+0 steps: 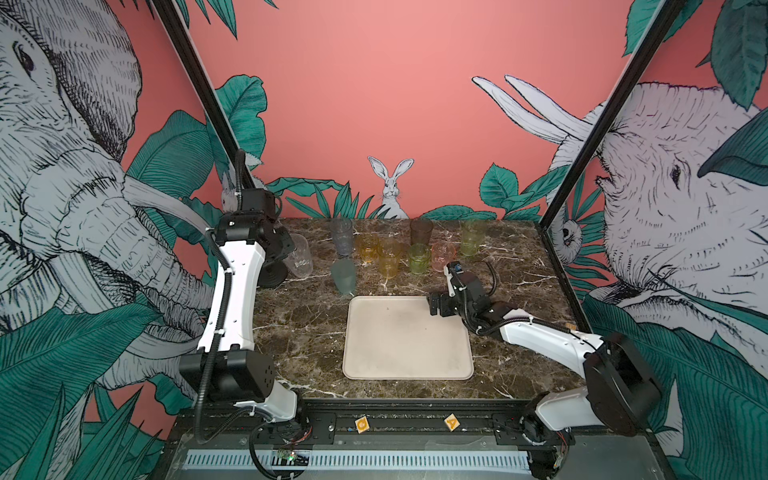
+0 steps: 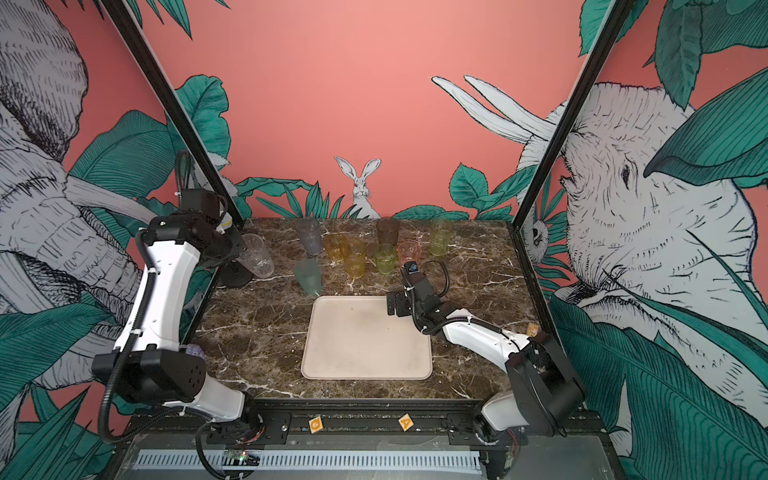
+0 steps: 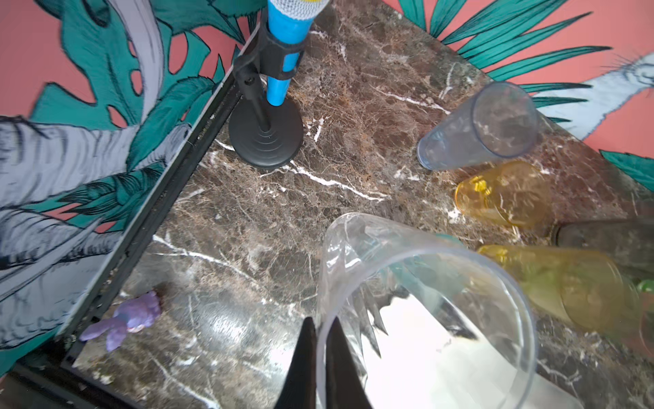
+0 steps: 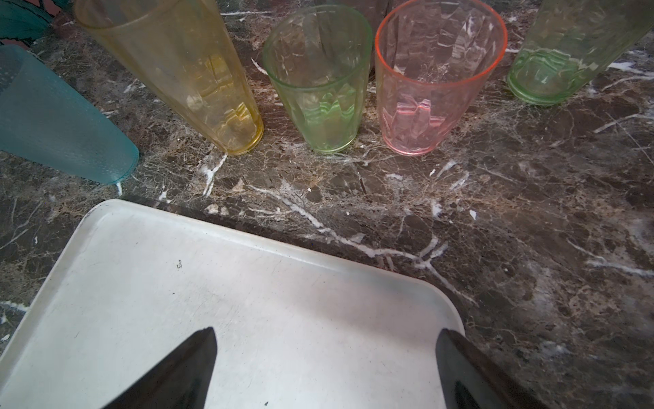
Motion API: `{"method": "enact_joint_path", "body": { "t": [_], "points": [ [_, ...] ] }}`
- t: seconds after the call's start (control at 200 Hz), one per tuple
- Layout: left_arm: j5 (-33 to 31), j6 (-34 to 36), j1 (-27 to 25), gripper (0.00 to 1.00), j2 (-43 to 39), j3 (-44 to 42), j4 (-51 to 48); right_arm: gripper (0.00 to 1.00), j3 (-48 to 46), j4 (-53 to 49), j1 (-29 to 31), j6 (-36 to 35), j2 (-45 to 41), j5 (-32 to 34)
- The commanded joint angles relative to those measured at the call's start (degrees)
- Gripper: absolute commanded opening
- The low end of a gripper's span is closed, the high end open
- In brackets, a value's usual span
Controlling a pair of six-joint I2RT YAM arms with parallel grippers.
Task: Place the glasses into the tray
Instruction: 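Lift the clear cup with the left gripper and carry it over the tray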
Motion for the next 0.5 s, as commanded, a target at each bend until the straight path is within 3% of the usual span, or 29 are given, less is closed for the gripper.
{"method": "enact_joint_path", "body": {
  "t": [0.0,0.29,0.495],
  "points": [
    [-1.2,2.4,-2.0,0.0,-3.6,3.0,-7.0,0.99,2.0,-0.2,0.1,-0.2,0.5,0.4],
    [-0.5,2.6,-8.2,0.0,-10.1,2.3,-11.2,0.99,2.2,-0.4,0.1,-0.7,0.9,1.0],
    [-2.0,2.1,-15.9,0.0,-10.7,3.0,-14.0,0.99,2.2,-0.3,0.1,-0.7,1.3,1.5]
  ]
}}
